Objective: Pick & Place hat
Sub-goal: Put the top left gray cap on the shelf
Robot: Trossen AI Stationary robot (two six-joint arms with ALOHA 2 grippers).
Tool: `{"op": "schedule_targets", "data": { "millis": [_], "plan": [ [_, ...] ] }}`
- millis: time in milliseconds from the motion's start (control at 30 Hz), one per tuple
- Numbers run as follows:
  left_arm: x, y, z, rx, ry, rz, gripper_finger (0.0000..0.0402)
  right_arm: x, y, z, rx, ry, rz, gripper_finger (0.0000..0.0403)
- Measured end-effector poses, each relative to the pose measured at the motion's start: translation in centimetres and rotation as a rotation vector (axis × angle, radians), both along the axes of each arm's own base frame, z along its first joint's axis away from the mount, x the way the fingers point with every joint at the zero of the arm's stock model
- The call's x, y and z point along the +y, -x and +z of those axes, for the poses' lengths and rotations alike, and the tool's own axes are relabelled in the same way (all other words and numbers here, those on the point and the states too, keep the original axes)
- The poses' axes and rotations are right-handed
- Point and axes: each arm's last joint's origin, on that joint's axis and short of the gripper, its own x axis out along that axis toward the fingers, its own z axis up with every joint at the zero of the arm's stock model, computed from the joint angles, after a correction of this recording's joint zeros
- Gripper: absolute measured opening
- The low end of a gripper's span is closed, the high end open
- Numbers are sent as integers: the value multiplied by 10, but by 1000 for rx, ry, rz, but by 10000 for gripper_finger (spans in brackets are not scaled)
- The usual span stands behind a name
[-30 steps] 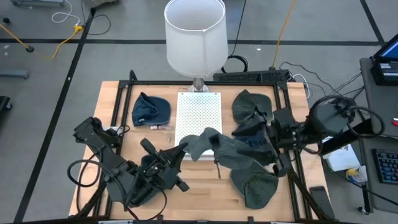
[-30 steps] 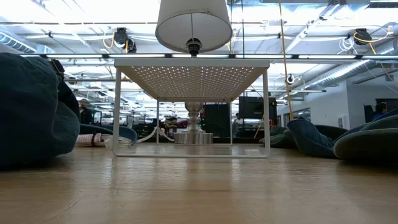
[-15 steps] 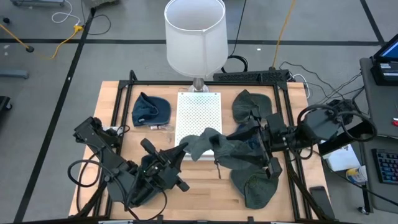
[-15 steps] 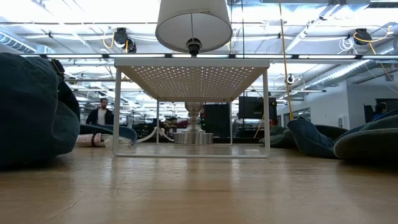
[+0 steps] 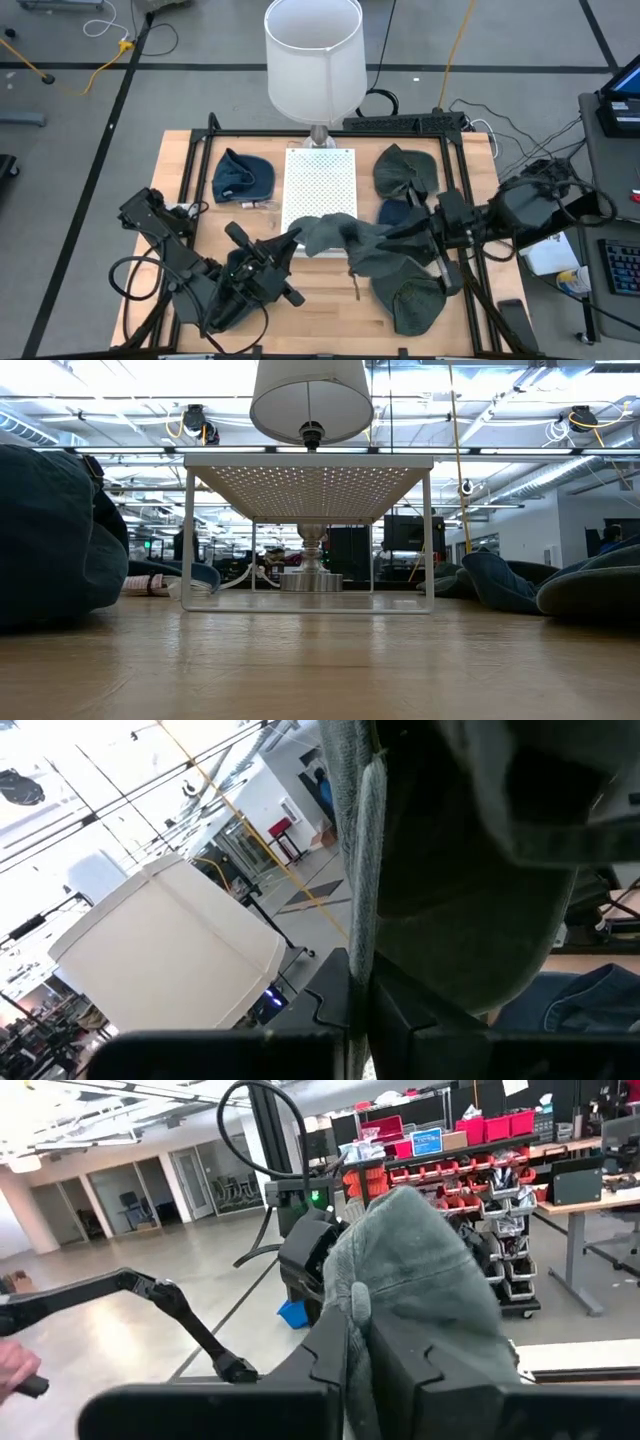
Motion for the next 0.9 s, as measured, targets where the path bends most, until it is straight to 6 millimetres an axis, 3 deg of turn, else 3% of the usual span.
{"op": "schedule_targets", "data": {
  "millis": [333, 567, 700, 900],
  "plan": [
    [-7, 5, 0, -146, 142, -34, 87, -11, 11, 5, -48, 270, -121, 12],
    [-24, 16, 1, -280, 285, -188, 97, -16, 9, -1, 17, 602, -341, 12],
    [-34, 24, 1, -290, 307, -244, 97, -19, 9, 0, 37, 705, -425, 12],
    [-40, 32, 0, -311, 341, -212, 97, -19, 5, 0, 73, 875, -512, 12]
  ]
}}
